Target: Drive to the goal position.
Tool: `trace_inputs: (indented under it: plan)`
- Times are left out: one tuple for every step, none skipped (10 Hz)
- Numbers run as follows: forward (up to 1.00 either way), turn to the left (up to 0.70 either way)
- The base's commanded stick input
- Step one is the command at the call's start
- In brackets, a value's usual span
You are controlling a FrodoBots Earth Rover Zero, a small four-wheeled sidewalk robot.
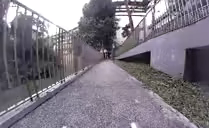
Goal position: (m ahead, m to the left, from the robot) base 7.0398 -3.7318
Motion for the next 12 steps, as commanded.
trace_inputs:
  plan:
    - [0.70, 0.02]
    - [0.70, 0.03]
    - [0.70, 0.03]
    - [0.70, 0.03]
    - [0.70, 0.03]
    - [0.70, 0.03]
    - [0.70, 0.03]
    - [0.70, 0.03]
    - [0.70, 0.03]
    - [0.70, 0.03]
    - [0.70, 0.02]
    - [0.70, 0.01]
